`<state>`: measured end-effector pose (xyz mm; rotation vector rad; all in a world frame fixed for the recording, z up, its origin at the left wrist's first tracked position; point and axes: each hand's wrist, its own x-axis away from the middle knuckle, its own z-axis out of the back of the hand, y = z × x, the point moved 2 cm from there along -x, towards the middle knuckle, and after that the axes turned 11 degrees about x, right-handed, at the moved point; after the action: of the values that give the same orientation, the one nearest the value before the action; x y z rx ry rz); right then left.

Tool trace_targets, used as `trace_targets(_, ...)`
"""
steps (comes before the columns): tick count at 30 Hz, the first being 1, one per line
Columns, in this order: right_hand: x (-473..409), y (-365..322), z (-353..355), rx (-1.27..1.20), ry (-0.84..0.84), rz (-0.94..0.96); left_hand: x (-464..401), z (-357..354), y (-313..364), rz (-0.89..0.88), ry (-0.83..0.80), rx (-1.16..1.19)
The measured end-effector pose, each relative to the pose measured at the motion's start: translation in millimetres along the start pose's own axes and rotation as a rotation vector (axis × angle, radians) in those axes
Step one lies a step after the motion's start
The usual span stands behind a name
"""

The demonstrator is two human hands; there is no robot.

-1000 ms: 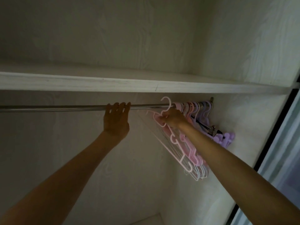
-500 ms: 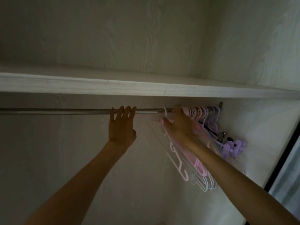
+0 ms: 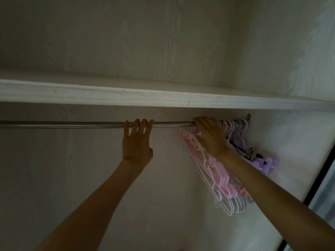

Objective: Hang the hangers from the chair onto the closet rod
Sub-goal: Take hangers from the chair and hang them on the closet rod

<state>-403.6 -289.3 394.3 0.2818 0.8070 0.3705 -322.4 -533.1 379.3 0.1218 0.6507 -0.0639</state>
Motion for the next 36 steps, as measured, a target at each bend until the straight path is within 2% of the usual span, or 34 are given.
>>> trace_targets(6,10.2,6.6,6.5,-0.028,-0.148,-0.083,-0.7,5.8,2.2,0.015,-0.124,-0.066)
trace_targets(11,13.8,9.1,20.2,0.003,-0.188,-0.150,-2.6,13.2,1.1,0.012,-0.199,-0.033)
trace_targets(13,19.3,6.1,34.7,-0.040,-0.128,-0.181,1.9,15.1,-5.4,-0.025,-0.144,0.009)
trace_targets(17,70.8,-3.4,68.3,-0.083,0.018,-0.171,41.7,7.9,4.7,-0.231,0.151,0.195)
trace_targets(19,105.7,-9.7,80.0,-0.108,0.018,-0.146,69.3,-0.5,20.9,-0.250,0.157,0.342)
trace_targets(22,182.2,-18.5,93.3,-0.155,-0.042,-0.238,115.9,-12.1,59.1,-0.156,-0.237,0.596)
trace_targets(26,307.4,-24.1,108.9,-0.137,-0.286,-0.343,175.3,-38.6,120.2,-0.147,-0.622,0.668)
trace_targets(32,496.7,8.5,137.6,-0.120,-0.617,-0.694,256.2,-67.9,222.0,-0.277,-0.944,0.801)
trace_targets(36,605.9,41.1,158.6,-0.108,-0.831,-0.974,308.9,-86.6,303.2,-0.337,-1.054,0.824)
